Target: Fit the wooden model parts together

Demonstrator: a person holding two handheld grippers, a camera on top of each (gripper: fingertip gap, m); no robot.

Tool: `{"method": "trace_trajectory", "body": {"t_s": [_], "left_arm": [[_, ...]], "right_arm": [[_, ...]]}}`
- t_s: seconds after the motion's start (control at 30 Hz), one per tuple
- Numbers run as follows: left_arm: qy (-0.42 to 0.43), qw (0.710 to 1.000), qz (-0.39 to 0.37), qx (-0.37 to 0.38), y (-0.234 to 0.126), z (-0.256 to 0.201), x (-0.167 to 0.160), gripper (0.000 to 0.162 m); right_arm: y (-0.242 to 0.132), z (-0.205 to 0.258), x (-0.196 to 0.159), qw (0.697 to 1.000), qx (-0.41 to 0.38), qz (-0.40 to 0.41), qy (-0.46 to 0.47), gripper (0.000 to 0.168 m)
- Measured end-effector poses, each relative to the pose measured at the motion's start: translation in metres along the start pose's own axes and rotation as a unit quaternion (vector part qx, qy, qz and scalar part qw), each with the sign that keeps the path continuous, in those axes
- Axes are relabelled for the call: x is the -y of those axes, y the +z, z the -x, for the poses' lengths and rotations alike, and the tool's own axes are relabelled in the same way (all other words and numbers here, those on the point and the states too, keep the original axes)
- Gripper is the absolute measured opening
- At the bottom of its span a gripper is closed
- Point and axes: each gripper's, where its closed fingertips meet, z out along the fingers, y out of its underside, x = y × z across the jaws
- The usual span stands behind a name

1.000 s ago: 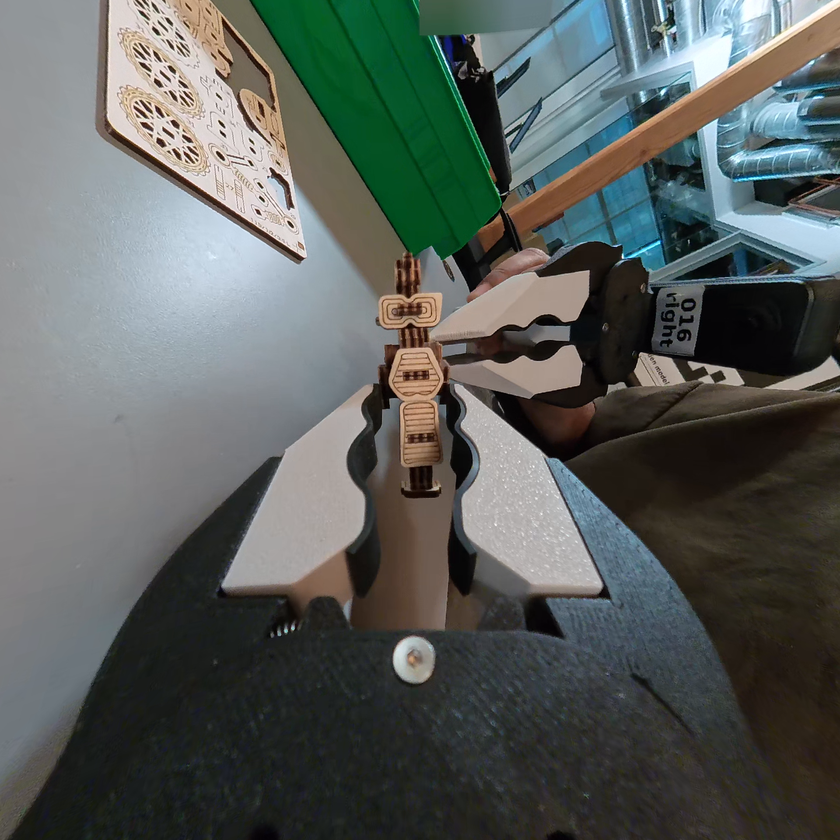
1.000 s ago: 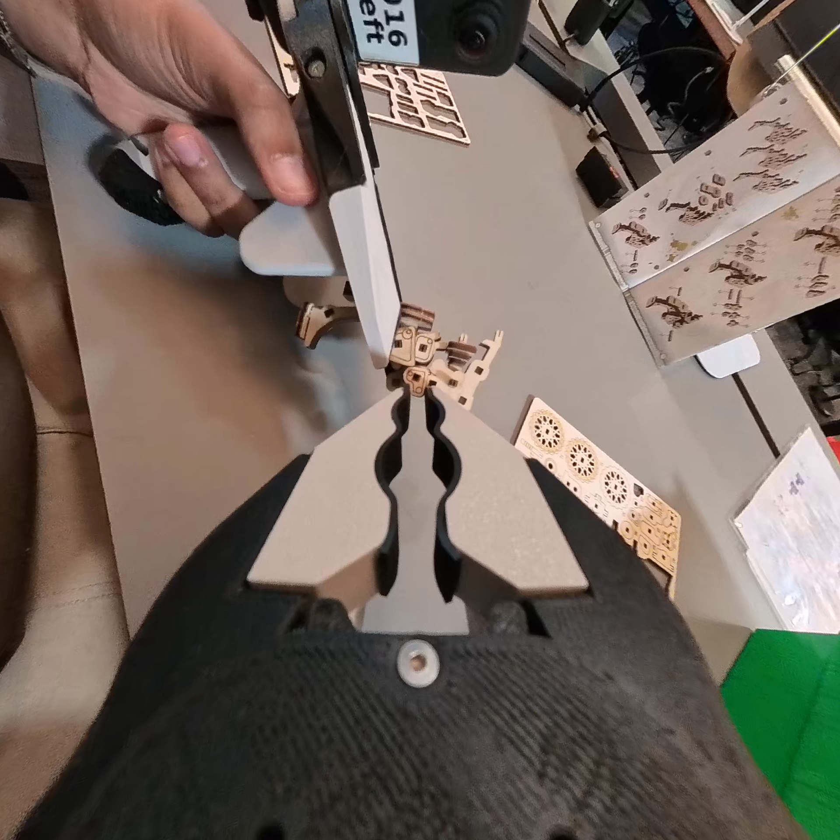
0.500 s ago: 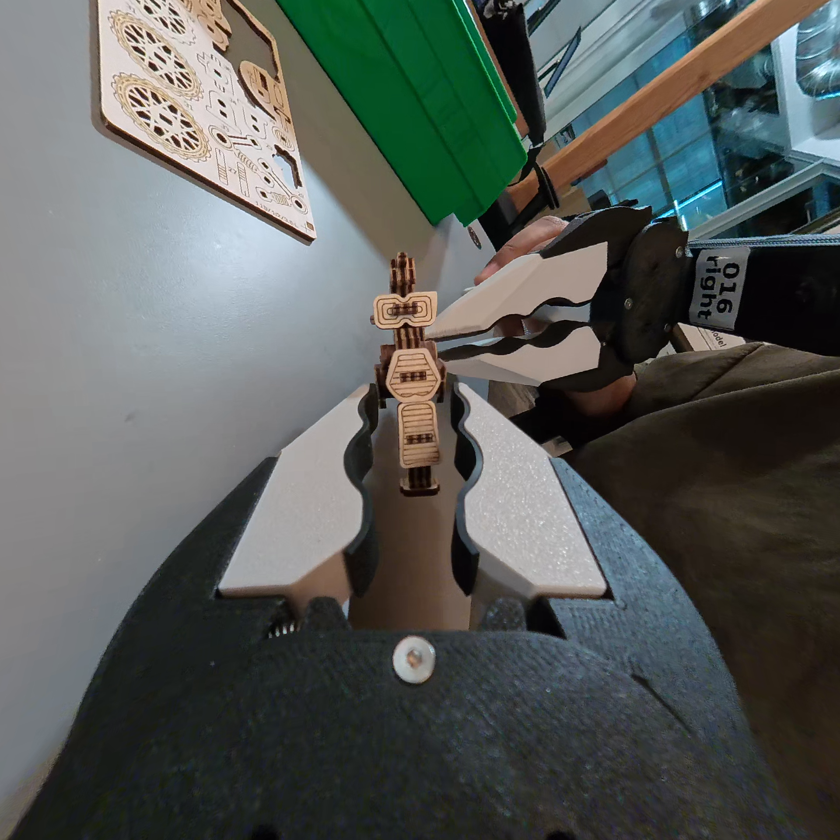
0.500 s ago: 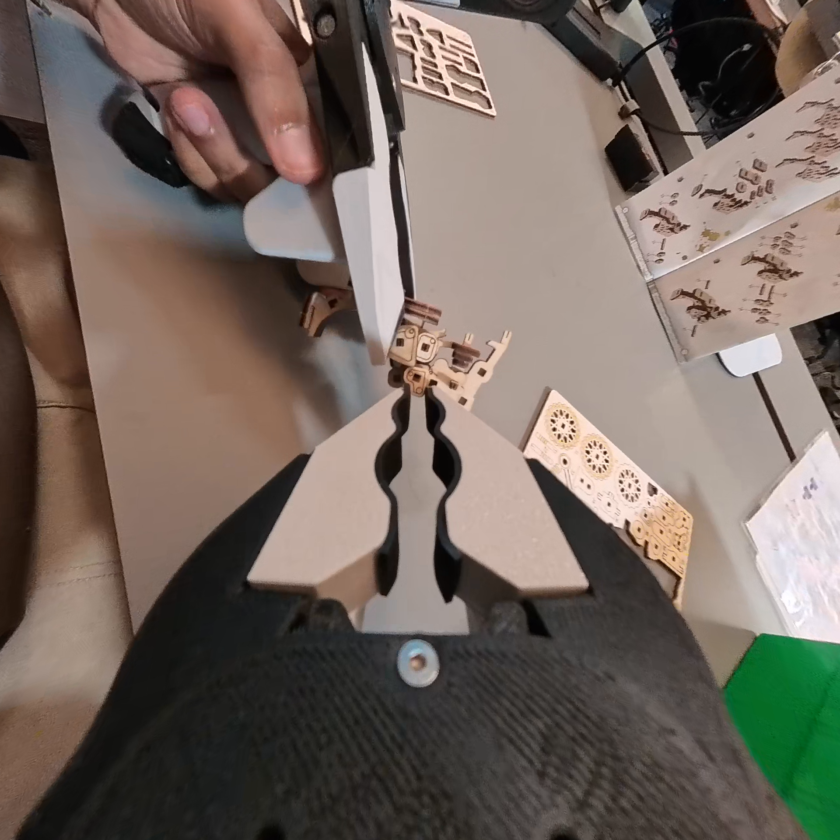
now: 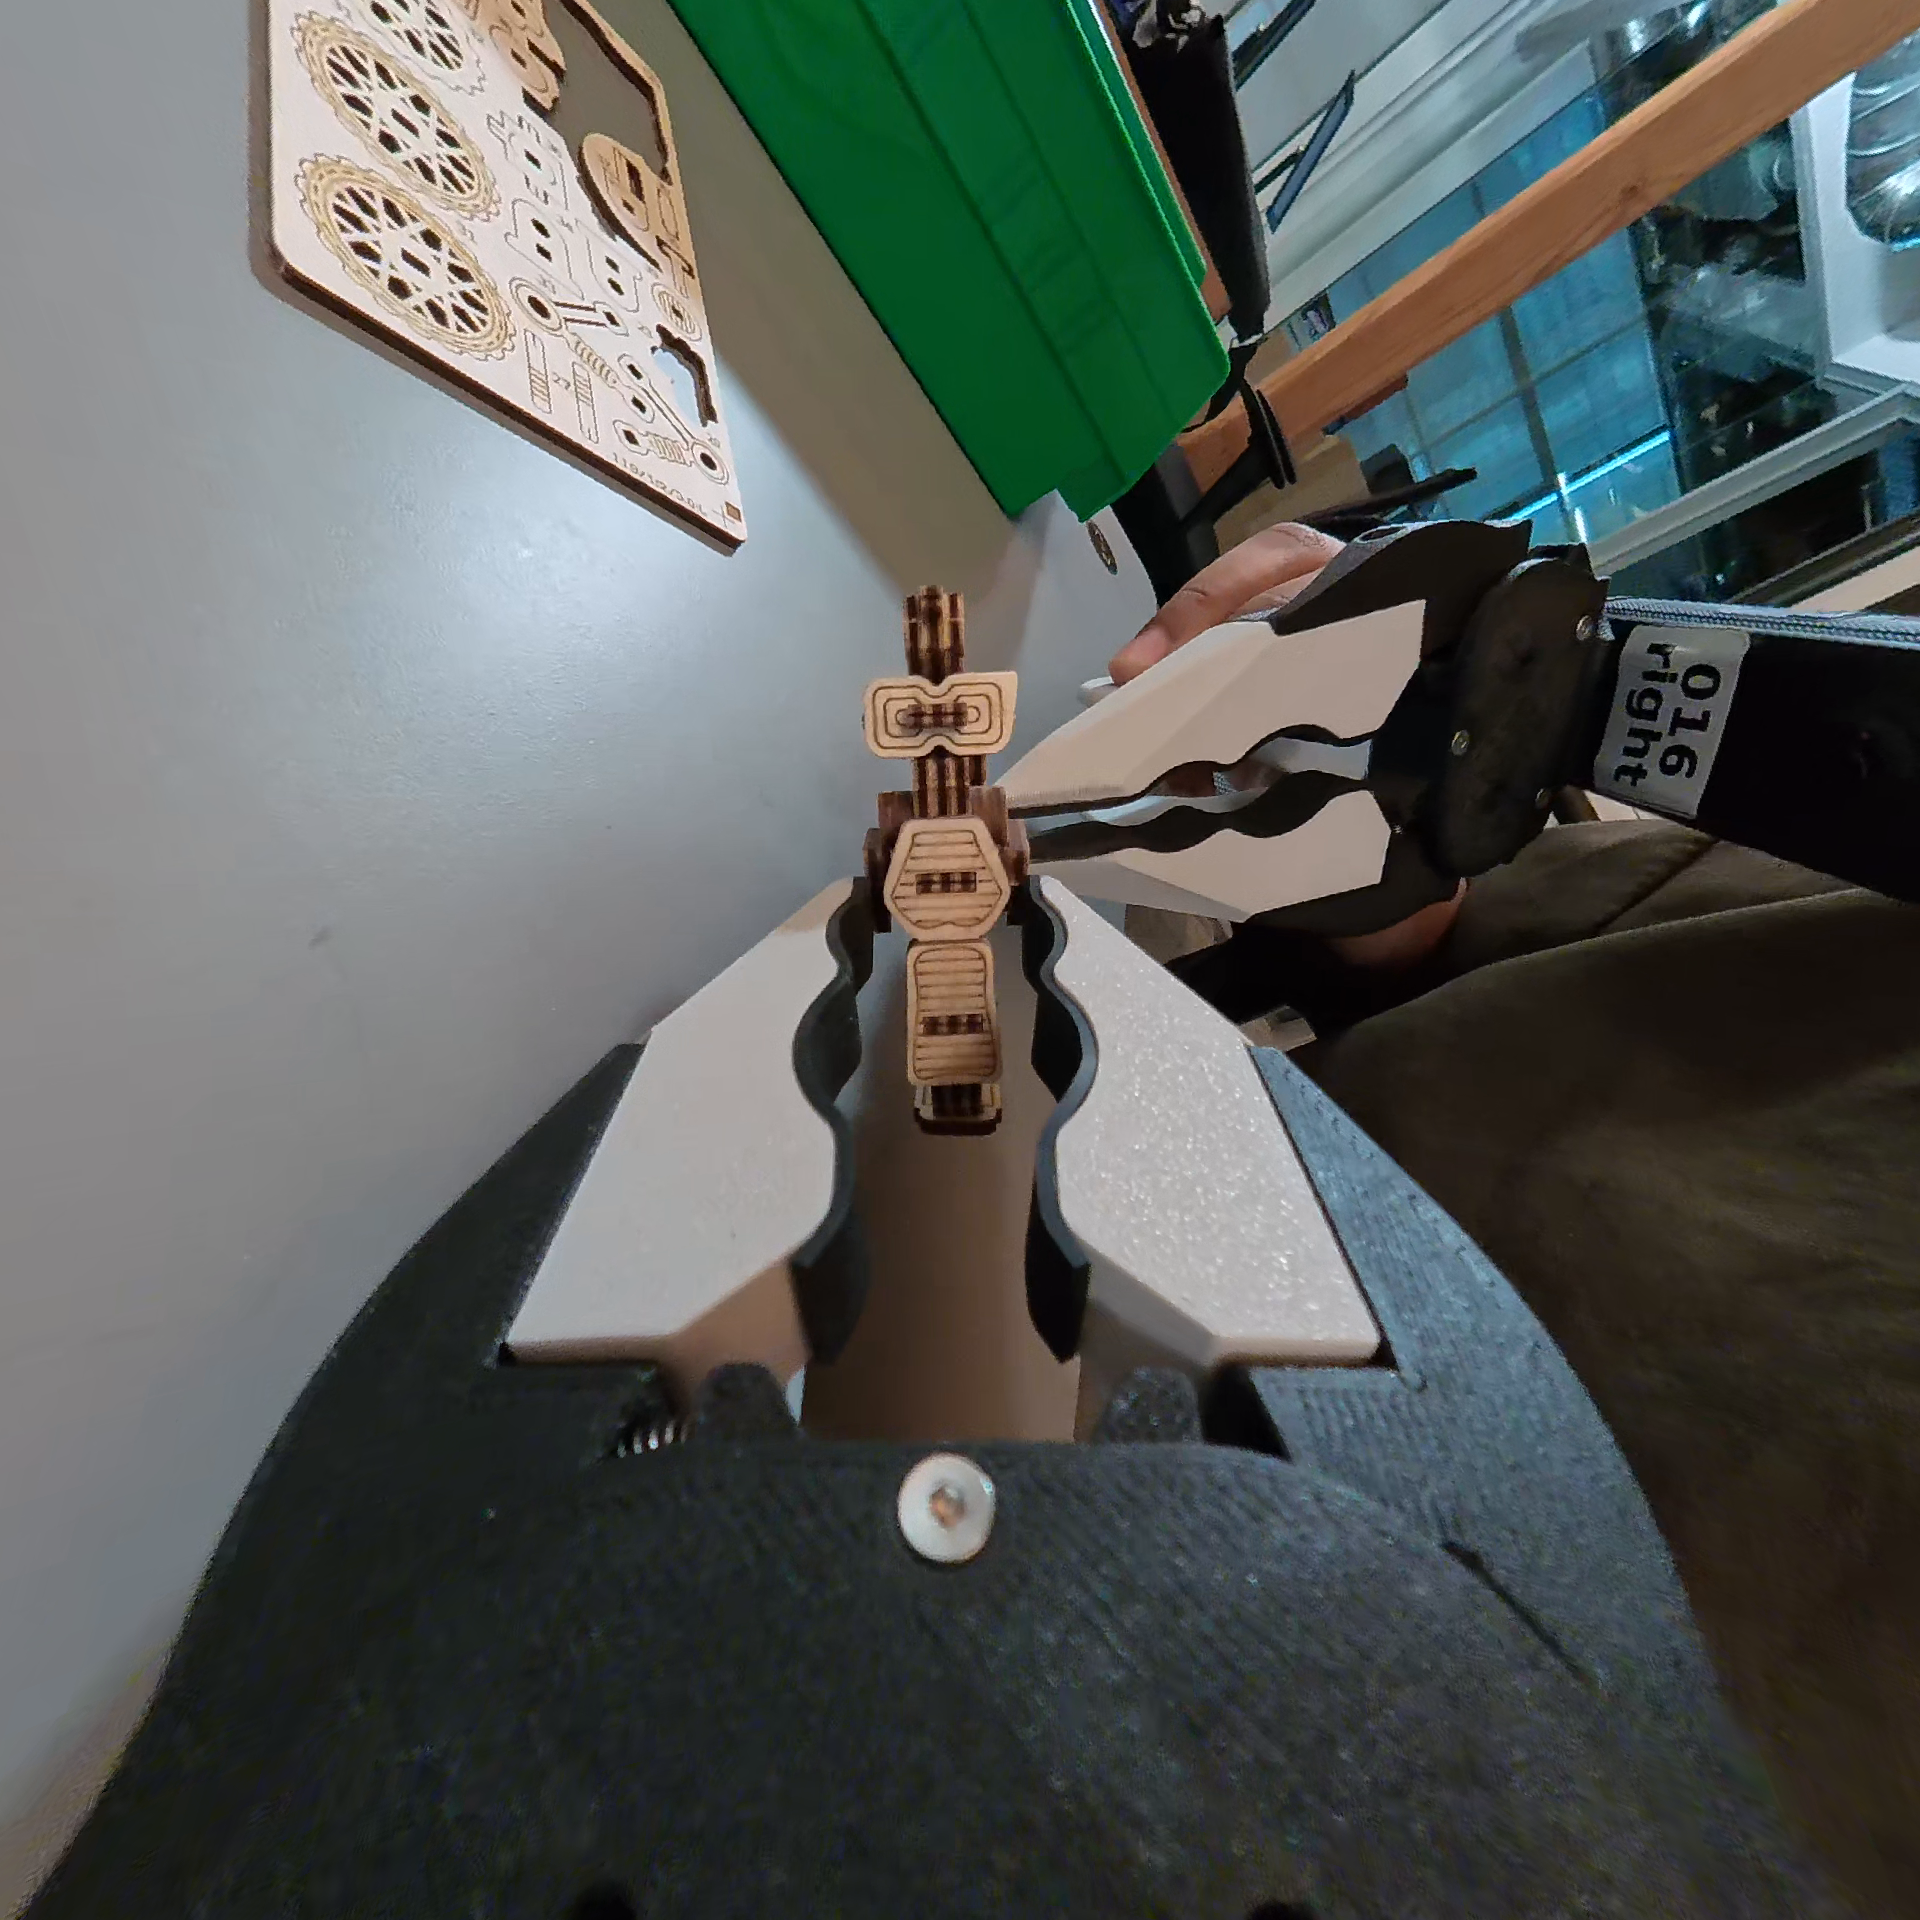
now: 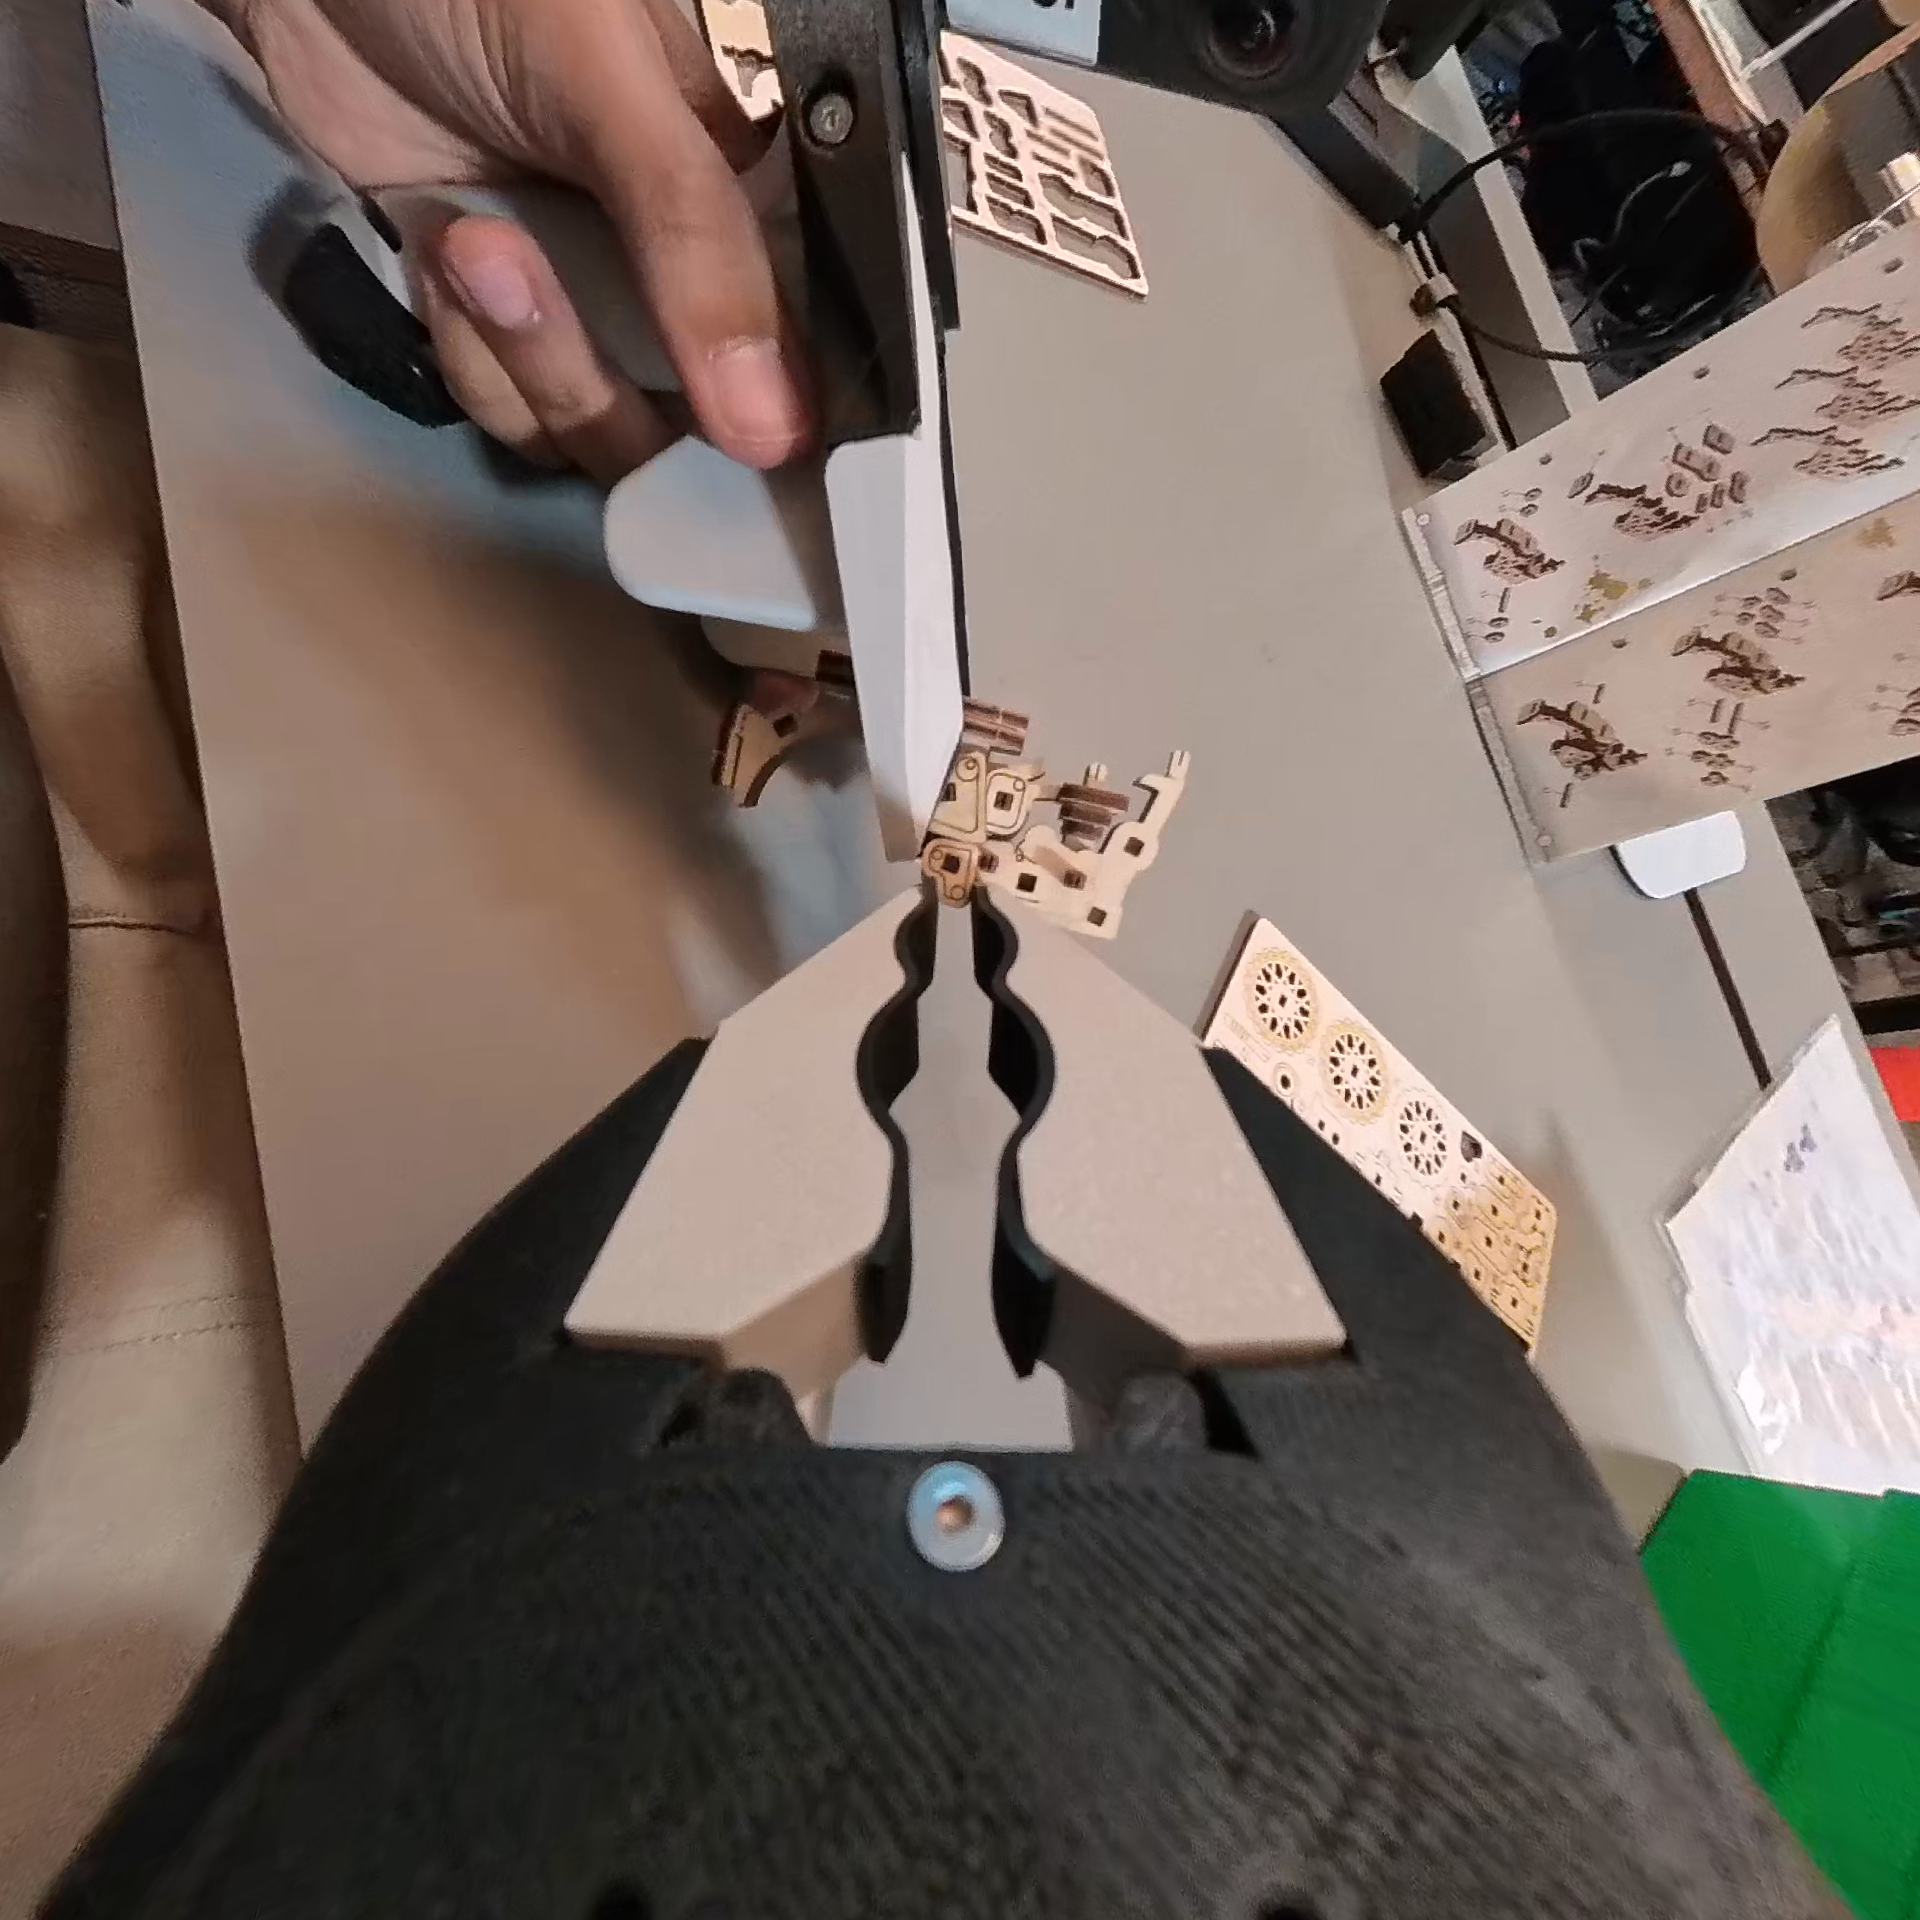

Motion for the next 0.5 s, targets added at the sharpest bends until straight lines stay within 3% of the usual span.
{"method": "trace_trajectory", "body": {"t_s": [0.5], "left_arm": [[-0.09, 0.99, -0.064, -0.087, -0.018, -0.006, 0.023, 0.027]], "right_arm": [[-0.004, -0.017, -0.001, 0.993, 0.011, -0.041, 0.108, 0.005]]}}
